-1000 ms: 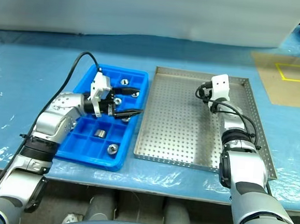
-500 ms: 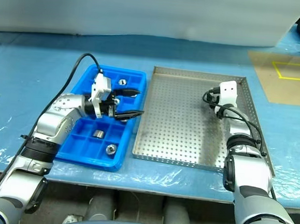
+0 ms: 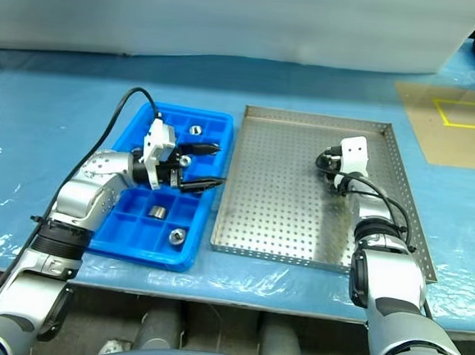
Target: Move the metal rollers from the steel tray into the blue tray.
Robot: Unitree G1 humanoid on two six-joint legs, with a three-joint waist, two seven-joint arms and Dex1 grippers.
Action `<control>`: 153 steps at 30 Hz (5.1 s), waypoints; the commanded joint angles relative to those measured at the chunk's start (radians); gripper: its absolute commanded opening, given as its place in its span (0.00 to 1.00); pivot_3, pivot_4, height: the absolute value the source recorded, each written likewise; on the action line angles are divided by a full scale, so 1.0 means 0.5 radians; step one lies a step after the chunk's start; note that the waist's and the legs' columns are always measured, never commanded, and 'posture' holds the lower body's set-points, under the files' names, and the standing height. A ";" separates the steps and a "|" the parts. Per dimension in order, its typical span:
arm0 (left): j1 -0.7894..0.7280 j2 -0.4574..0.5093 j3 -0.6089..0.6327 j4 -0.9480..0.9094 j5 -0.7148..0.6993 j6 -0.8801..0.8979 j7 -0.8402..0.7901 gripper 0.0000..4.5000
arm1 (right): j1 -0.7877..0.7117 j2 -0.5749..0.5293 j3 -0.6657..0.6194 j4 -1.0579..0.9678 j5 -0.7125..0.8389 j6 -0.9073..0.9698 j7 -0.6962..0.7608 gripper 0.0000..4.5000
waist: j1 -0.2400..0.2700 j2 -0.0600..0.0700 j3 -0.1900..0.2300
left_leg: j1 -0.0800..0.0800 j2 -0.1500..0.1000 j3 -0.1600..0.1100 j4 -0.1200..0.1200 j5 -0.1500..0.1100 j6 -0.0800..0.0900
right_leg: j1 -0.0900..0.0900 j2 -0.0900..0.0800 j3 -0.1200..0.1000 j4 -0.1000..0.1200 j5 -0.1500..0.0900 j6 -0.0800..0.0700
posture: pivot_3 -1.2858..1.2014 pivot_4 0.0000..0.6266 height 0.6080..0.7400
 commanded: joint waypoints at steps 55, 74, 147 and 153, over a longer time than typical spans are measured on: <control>1.655 0.761 1.508 -1.270 -0.668 0.571 0.036 0.91 | -0.054 1.078 0.963 -1.196 0.198 0.426 1.520 0.27 | 0.239 -0.001 0.002 | -0.010 0.033 -0.010 -0.050 0.017 -0.030 | -0.028 0.025 -0.011 -0.005 -0.013 -0.020 | 0.70 0.24 1.00; 1.778 0.773 1.517 -1.294 -0.666 0.531 0.078 0.91 | 0.158 1.160 1.219 -1.248 0.134 0.594 1.746 0.27 | 0.290 -0.002 0.001 | -0.011 0.035 -0.034 -0.062 0.026 -0.045 | -0.022 0.029 -0.037 -0.004 -0.017 -0.027 | 0.70 0.24 1.00; -0.109 0.058 0.113 0.581 -0.027 -0.250 -0.332 0.91 | 1.021 -0.185 -0.066 -2.786 0.611 1.473 0.714 0.99 | 0.024 0.003 -0.002 | 0.025 0.032 -0.042 -0.015 0.032 -0.054 | 0.015 0.028 -0.034 0.034 -0.015 -0.030 | 0.45 0.24 1.00; -0.107 0.057 0.130 0.592 -0.016 -0.266 -0.354 0.91 | 1.036 -0.213 -0.026 -2.826 0.670 1.505 0.721 0.99 | 0.032 0.003 -0.002 | 0.031 0.030 -0.041 -0.018 0.030 -0.050 | 0.021 0.027 -0.034 0.032 -0.015 -0.030 | 0.45 0.24 1.00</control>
